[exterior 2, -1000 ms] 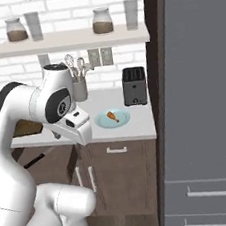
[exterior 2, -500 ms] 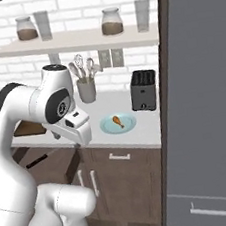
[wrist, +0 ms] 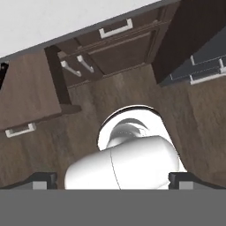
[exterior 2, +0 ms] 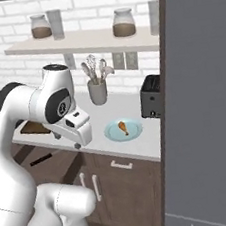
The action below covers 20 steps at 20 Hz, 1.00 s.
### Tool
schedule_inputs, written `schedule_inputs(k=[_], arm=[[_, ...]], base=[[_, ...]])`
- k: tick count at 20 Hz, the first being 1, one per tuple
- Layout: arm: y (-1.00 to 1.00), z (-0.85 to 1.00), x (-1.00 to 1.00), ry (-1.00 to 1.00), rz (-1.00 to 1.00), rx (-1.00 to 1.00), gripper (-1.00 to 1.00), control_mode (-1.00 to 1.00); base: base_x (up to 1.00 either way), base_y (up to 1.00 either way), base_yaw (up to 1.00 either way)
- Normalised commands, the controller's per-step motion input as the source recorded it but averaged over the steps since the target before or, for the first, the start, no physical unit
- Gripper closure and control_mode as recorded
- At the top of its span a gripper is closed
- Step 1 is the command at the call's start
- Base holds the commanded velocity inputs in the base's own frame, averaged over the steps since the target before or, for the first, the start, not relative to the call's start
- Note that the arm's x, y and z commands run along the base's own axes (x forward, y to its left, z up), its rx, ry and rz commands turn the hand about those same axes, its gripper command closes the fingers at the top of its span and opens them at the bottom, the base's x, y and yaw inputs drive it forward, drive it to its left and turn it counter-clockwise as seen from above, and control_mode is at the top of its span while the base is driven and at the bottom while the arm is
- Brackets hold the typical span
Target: Pick up the knife from the drawer and place it on the cutting board. Then place the meat from the plate to the cutting board.
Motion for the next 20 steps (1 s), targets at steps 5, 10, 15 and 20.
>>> schedule_inputs(k=[5,10,15,20], arm=[[0.0,0.0,0.0,0.0,0.0,0.0,-1.0,1.0],[0.0,0.0,0.0,0.0,0.0,0.0,-1.0,1.0],[0.0,0.0,0.0,0.0,0.0,0.0,-1.0,1.0],[0.0,0.0,0.0,0.0,0.0,0.0,-1.0,1.0]], base=[[0.59,-0.17,0.26],[0.2,-0.63,0.19],[0.37,-0.37,0.18],[0.23,-0.02,0.22]])
